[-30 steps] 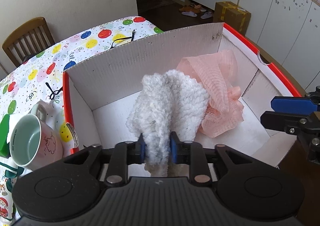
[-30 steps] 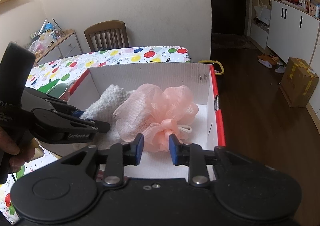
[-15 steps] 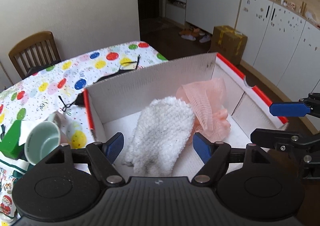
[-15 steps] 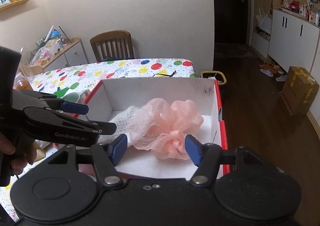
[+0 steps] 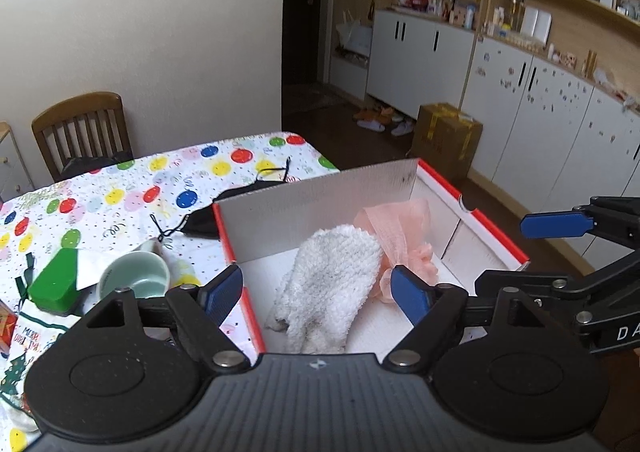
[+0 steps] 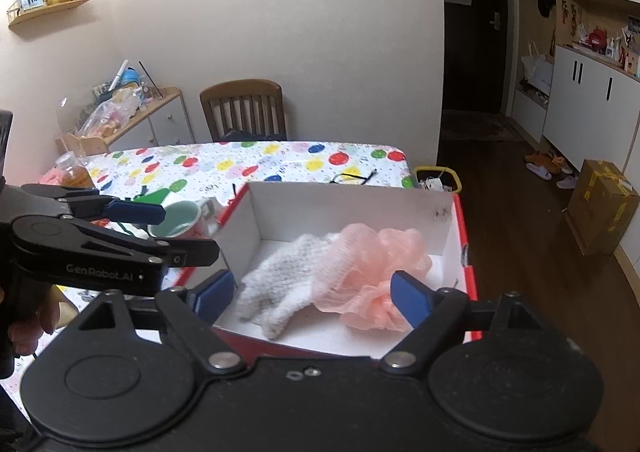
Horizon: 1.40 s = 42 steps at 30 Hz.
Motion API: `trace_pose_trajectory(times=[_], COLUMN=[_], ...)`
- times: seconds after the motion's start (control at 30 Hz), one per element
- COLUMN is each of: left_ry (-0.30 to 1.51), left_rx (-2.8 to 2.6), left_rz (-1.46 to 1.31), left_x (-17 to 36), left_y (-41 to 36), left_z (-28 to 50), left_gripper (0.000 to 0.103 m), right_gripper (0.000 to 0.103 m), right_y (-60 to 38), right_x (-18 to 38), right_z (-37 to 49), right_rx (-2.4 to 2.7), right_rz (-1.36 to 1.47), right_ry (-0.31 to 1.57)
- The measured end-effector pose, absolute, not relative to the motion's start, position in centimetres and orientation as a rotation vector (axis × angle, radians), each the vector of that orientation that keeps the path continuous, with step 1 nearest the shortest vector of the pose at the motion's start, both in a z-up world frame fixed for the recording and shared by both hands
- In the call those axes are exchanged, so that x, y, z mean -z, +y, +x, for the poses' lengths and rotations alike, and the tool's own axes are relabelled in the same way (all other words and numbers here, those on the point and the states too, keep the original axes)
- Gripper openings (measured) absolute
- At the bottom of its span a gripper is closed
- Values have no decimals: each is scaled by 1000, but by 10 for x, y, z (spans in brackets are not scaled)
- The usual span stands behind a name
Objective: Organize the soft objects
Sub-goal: 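Withdraw both tools from the box toward the yellow sponge cloth and panda packet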
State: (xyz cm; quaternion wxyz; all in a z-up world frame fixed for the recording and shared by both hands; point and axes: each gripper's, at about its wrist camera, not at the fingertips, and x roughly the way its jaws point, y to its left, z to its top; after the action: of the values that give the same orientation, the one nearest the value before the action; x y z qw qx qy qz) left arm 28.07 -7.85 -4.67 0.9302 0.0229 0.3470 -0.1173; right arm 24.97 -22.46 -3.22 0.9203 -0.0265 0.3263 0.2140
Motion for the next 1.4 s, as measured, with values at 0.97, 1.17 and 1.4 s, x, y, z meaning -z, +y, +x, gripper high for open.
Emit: trace_pose_trajectory(times=[0.97, 1.17, 1.4], left_ry=[591, 602, 641], left_rx=[152, 135, 183], left_rz=[-85, -36, -47], left_x=[42, 62, 91], left_y=[75, 102, 124], left_z=[208, 201, 202], left_gripper=[103, 103, 103], right_gripper=[99, 99, 98], right_y=[-102, -73, -45], right_x=[50, 76, 110], right_z=[190, 188, 189], right_rx=[-417, -384, -325], right_rz=[-16, -14, -35], right_ry=[712, 770, 840])
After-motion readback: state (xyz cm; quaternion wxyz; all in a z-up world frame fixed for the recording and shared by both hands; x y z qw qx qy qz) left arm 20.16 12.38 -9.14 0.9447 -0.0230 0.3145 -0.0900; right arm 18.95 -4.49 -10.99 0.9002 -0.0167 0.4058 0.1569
